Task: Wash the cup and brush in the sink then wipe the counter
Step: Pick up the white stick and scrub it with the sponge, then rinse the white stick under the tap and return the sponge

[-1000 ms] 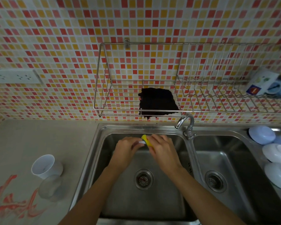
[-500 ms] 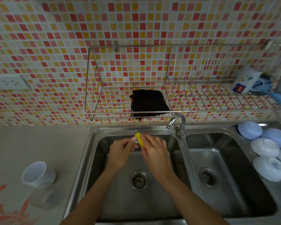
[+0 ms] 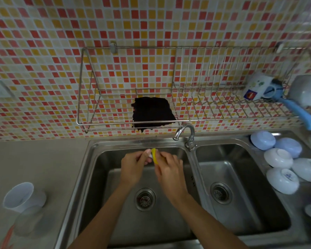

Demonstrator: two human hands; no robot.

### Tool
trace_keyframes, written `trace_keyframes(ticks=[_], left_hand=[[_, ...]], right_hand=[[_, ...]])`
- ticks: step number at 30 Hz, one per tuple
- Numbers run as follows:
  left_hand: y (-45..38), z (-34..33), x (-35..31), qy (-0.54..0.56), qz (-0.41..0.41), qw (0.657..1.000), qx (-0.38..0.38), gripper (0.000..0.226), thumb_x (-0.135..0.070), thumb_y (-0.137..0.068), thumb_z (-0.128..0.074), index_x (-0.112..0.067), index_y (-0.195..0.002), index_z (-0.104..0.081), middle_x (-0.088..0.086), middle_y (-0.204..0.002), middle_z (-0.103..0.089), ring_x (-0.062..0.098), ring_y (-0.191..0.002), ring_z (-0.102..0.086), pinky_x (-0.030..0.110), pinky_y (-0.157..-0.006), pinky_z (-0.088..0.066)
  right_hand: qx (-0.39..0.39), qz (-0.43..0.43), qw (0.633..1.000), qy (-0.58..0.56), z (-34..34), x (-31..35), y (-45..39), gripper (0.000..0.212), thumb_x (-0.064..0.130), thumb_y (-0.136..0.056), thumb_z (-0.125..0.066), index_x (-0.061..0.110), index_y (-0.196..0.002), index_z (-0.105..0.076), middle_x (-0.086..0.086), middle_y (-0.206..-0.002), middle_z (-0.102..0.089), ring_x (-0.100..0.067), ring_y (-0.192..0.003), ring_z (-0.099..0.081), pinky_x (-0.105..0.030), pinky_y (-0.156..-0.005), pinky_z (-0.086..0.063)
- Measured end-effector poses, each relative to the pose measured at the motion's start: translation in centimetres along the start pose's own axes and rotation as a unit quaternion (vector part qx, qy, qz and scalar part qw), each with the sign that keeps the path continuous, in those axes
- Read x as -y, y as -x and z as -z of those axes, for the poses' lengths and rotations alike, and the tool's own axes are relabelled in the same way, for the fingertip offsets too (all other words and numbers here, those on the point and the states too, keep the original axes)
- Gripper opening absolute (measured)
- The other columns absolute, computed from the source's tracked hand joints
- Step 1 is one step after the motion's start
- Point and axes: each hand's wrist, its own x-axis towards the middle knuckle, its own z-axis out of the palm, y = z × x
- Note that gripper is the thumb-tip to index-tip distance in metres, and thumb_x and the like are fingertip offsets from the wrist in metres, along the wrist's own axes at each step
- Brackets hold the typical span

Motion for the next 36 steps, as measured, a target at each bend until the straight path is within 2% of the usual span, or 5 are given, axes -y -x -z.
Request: trace_keyframes(ticks=[7,17,21,32,36], left_hand=[[-1.3,-2.4,0.8,-0.006,-0.003,1.000,-0.008,0.015,-0.027,-0.090,-0.062,-0.022,-0.083,-0.074,-0.012,-0.068,-0.070,-0.002,-0.067,-0.066,0.010,-0.063,-0.049],[-4.0,-4.3,0.8,0.030,0.028,0.992,0.120,0.019,-0.017,-0.085,-0.068,-0.020,-0.103,-0.073,-0.011,-0.085,-0.074,-0.004,-0.079,-0.066,0.007,-0.073,-0.048],[-4.6,-5.2,-0.1,0.043,0.034,0.989,0.139,0.017,-0.016,-0.087,-0.065,-0.023,-0.102,-0.071,-0.010,-0.088,-0.073,-0.007,-0.079,-0.065,0.003,-0.073,-0.046],[-5.4,-8.2,-1.1,0.103,0.104,0.981,0.131,0.013,-0.020,-0.085,-0.069,-0.015,-0.095,-0.075,0.004,-0.086,-0.075,0.012,-0.084,-0.069,0.022,-0.081,-0.052],[-5.6,-9.0,-1.7,0.099,0.100,0.979,0.151,0.019,-0.013,-0.080,-0.074,-0.009,-0.099,-0.074,-0.001,-0.095,-0.075,0.002,-0.084,-0.069,0.008,-0.074,-0.049]], right_hand=[[0.089,-0.048,0.995,-0.019,-1.4,-5.7,-0.2,0.048,0.005,-0.076,-0.068,0.018,-0.121,-0.062,-0.005,-0.103,-0.065,-0.023,-0.084,-0.062,-0.036,-0.072,-0.055],[0.130,-0.339,0.921,-0.142,-2.8,-15.5,-2.8,0.039,0.012,-0.085,-0.063,0.018,-0.119,-0.045,-0.008,-0.095,-0.063,-0.027,-0.085,-0.062,-0.034,-0.073,-0.053],[0.174,-0.331,0.914,-0.159,-4.3,-16.3,-2.8,0.063,0.014,-0.083,-0.066,0.027,-0.137,-0.036,-0.008,-0.099,-0.062,-0.023,-0.089,-0.064,-0.037,-0.080,-0.056],[0.198,-0.269,0.930,-0.155,-3.3,-15.3,-3.2,0.064,0.013,-0.088,-0.059,0.019,-0.145,-0.030,-0.013,-0.105,-0.066,-0.030,-0.095,-0.064,-0.036,-0.083,-0.052],[0.173,-0.287,0.924,-0.185,-2.7,-15.5,-3.0,0.062,0.010,-0.086,-0.060,0.022,-0.142,-0.036,-0.012,-0.100,-0.066,-0.030,-0.090,-0.064,-0.031,-0.077,-0.051]])
